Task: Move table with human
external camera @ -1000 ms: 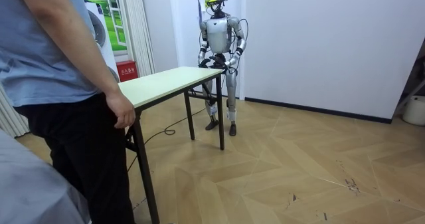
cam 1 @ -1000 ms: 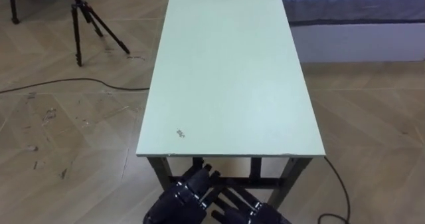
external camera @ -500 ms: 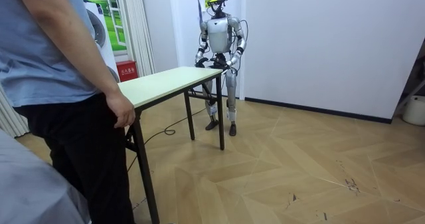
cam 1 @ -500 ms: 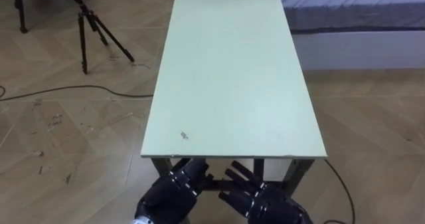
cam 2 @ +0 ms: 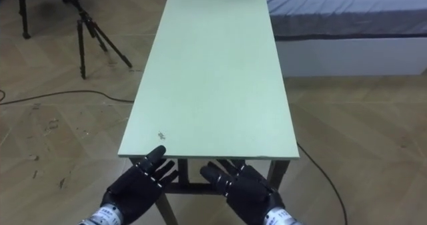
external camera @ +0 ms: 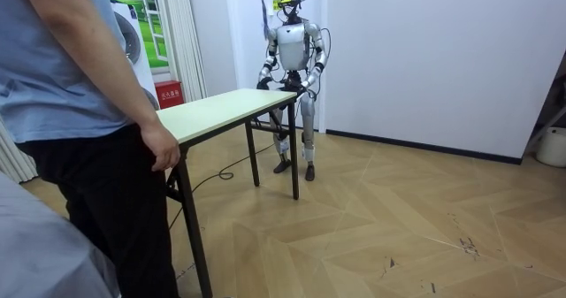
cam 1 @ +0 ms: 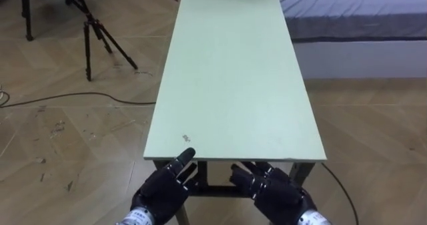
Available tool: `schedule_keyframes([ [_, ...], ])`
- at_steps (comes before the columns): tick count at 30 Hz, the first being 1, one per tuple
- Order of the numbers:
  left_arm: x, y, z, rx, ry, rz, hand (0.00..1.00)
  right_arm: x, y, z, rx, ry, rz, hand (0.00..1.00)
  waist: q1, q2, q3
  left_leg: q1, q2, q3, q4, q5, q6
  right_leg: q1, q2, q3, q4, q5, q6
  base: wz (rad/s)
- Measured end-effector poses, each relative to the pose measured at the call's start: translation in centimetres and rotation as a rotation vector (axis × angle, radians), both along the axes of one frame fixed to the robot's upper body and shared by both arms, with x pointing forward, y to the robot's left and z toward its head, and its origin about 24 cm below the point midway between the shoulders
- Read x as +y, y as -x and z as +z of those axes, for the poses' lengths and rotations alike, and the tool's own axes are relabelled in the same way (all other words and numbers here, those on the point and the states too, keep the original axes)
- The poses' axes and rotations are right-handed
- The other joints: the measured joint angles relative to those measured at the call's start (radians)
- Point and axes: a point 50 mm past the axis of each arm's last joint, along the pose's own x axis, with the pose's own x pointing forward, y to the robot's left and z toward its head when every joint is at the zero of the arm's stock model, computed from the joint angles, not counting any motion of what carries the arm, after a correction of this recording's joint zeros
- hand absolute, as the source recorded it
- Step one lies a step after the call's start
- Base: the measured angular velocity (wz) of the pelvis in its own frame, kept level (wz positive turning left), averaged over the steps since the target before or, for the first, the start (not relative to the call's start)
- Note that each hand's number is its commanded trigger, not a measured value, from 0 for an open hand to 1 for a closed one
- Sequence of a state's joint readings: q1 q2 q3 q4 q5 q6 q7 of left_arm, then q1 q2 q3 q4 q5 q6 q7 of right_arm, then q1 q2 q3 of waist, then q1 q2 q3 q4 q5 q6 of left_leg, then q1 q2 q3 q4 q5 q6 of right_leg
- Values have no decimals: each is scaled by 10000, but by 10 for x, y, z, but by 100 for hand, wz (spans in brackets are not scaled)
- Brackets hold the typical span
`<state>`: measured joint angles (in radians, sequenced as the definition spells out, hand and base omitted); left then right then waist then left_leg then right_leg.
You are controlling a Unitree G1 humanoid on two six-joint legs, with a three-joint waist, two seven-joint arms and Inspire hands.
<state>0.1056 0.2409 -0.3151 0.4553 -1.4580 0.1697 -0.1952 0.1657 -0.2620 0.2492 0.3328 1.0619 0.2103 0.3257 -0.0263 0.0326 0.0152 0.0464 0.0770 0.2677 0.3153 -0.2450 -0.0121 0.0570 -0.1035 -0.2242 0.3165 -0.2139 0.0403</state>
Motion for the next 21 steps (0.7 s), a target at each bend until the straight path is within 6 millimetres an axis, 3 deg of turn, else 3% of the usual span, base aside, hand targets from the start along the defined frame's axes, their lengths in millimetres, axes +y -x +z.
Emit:
schedule_keyframes([
  [9,-1,-9,4,257,-311,-71,0,-4,-8,2,401,199,-799,0,-50,5,4,24,0,20,83,4,5,-45,8,50,-62,-4,0,0],
  [17,0,-17,12,513,-181,591,0,-10,-15,7,974,-1928,-3059,0,-126,30,27,-97,13,35,131,8,4,-208,34,116,-71,4,-6,-2],
  [21,2,-24,16,680,304,1263,0,0,-17,7,1108,-3052,-3571,0,-256,33,26,-184,20,34,139,7,4,-225,73,208,-61,38,1,-3],
])
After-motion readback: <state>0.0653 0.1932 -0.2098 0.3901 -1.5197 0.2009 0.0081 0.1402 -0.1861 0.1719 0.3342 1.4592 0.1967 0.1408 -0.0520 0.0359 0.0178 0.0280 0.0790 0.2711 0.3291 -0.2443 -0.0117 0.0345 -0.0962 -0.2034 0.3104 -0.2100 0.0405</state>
